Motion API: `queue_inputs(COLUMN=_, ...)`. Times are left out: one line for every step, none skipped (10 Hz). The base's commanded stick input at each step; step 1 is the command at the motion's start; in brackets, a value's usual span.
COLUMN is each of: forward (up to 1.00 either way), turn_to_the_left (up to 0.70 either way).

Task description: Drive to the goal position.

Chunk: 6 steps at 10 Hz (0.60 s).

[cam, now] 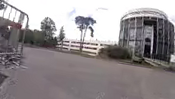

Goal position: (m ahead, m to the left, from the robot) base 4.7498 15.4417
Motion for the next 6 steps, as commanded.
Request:
queue_inputs(forward=0.70, turn_to_the_left=0.00)
queue_inputs(forward=0.70, turn_to_the_left=0.00)
queue_inputs(forward=0.70, turn_to_the_left=0.00)
queue_inputs(forward=0.70, turn_to_the_left=0.00)
queue_inputs(forward=0.70, turn_to_the_left=0.00)
queue_inputs(forward=0.70, turn_to_the_left=0.00)
